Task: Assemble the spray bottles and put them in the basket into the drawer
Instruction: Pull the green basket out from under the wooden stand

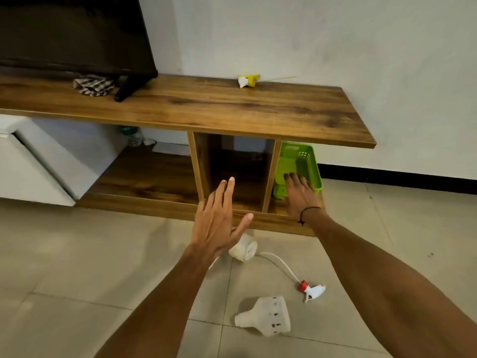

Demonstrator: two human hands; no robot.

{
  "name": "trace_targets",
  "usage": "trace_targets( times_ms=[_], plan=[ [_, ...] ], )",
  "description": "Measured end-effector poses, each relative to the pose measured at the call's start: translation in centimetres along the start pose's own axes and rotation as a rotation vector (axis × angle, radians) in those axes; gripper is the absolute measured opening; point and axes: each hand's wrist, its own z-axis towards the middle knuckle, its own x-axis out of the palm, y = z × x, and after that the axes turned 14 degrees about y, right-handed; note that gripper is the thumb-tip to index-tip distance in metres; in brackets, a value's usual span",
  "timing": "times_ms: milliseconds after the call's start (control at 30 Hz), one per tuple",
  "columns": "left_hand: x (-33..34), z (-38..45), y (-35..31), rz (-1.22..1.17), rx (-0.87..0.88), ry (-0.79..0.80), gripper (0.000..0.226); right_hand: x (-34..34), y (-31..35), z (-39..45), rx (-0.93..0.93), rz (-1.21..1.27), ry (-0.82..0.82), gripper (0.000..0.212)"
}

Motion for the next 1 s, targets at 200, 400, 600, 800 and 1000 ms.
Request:
trace_targets(
  times_ms=[200,400,600,800,1000],
  plan=[
    [1.6,-0.4,1.0,-0.076,-0.090,0.014,0.093,-0.6,-1.0,1.9,0.113,-0.135,0.254,0.064],
    [2.1,-1.4,0.4,-0.167,-0.063,0.092,0.088,-0.9,-1.2,0.2,-0.012,-0.280,0.270,0.045],
    [2.5,-2.8,-1.8,-0.221,-0.043,0.292,0.099,-1.2,1.5,-4.3,-0.106,-0.289,0.264,0.036],
    [2.2,-5.5,-1.8,-0.610,-0.084,0.561,0.130,-1.8,8.8,-8.6,-0.082,0.007,0.283,0.038],
    [-0.1,-9.3,1.2,-1.072,-0.172,0.480,0.097,-2.0,18.0,-11.3,-0.026,0.380,0.280,0.026]
  ],
)
